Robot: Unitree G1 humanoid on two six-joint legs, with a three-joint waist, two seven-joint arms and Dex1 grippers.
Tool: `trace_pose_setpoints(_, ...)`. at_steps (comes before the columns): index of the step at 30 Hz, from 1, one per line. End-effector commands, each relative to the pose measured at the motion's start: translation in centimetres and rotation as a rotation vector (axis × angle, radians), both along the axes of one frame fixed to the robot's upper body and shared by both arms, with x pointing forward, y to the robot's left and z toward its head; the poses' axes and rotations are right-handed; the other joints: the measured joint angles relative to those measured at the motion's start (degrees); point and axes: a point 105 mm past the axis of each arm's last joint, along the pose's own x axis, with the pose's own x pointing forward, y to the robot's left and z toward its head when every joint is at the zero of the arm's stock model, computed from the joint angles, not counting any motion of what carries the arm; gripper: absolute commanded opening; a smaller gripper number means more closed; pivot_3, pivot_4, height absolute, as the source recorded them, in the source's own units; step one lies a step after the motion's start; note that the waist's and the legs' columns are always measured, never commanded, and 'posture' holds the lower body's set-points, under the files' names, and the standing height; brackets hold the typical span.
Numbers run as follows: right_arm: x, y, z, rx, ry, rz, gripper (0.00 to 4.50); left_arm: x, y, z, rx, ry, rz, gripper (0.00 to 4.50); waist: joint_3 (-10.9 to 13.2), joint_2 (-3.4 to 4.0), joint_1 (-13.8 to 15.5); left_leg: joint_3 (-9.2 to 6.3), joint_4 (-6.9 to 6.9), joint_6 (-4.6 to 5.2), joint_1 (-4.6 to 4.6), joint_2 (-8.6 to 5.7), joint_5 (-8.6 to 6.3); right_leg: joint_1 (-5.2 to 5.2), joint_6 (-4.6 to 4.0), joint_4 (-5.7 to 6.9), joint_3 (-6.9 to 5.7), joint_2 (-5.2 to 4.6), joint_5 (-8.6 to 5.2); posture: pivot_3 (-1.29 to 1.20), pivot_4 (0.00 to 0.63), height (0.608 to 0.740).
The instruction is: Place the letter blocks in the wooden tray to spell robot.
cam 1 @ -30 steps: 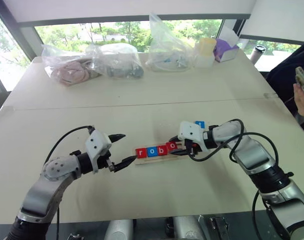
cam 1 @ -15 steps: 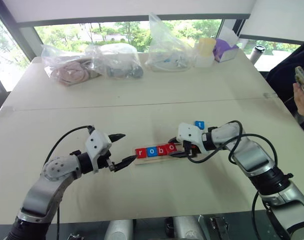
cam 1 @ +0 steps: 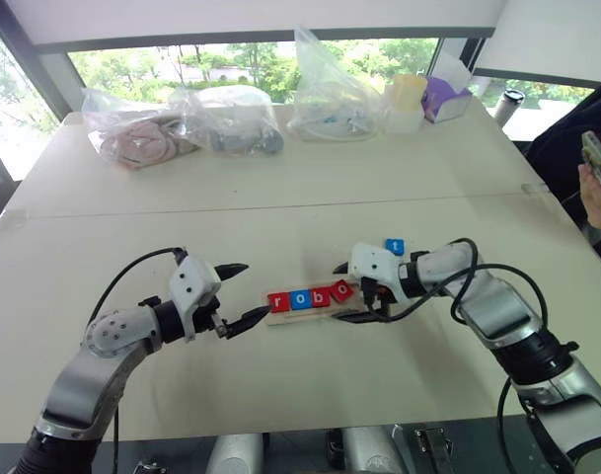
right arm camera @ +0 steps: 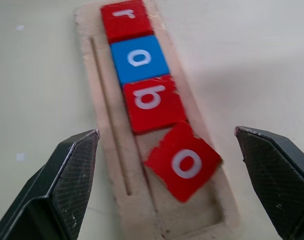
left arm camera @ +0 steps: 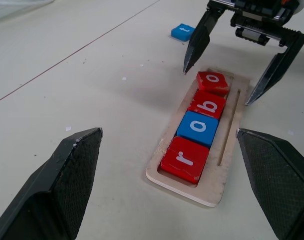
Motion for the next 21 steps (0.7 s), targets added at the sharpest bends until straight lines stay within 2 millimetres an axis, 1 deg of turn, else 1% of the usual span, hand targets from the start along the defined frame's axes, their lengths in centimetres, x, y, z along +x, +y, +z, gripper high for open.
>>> trace_pose_setpoints(1,1.5,-0.3,2.0,0.041,-0.081,-0.021,4.47,-0.2,-0.5,0.8,-0.005,-0.040,-0.020,4.50,0.0,0.00,0.0,0.00,0.00,0.00,0.00,0.00,0.00,0.00,0.00,0.00,0.00,0.00,0.00,0.00,0.150,0.740)
trace_pose_setpoints(5,4.3,-1.0,3.0,0.074,-0.165,-0.115,4.47,-0.2,-0.6,0.8,-0.005,-0.038,-0.022,4.50,0.0,0.00,-0.1,0.00,-0.01,0.00,0.00,0.00,0.00,0.00,0.00,0.00,0.00,0.01,0.00,0.00,0.150,0.740)
trace_pose_setpoints(8,5.5,-1.1,3.3,0.091,-0.221,-0.152,4.47,-0.3,-0.6,0.8,-0.005,-0.037,-0.021,4.50,0.0,0.00,-0.1,0.00,-0.02,0.00,0.01,0.01,0.00,0.00,0.01,0.02,0.00,0.02,0.01,0.00,0.150,0.740)
trace_pose_setpoints(10,6.2,-1.1,3.0,0.092,-0.241,-0.177,4.47,-0.3,-0.5,0.8,-0.005,-0.036,-0.020,4.50,0.0,0.00,-0.1,0.00,-0.02,0.00,0.00,0.01,0.00,-0.01,0.02,0.02,0.00,0.02,0.02,0.00,0.150,0.740)
trace_pose_setpoints(14,6.5,-1.2,2.2,0.070,-0.252,-0.173,4.47,-0.3,-0.5,0.8,-0.005,-0.036,-0.019,4.50,0.0,0.00,0.0,0.00,-0.02,0.00,-0.01,0.00,0.00,-0.01,0.02,0.02,0.00,0.00,0.02,0.00,0.150,0.740)
trace_pose_setpoints(21,6.4,-1.9,2.1,0.050,-0.257,-0.161,4.47,-0.4,-0.5,0.8,-0.005,-0.036,-0.018,4.50,0.0,0.00,-0.1,0.01,-0.01,0.00,0.00,0.00,0.00,-0.01,0.02,0.03,0.00,0.01,0.02,0.00,0.150,0.740)
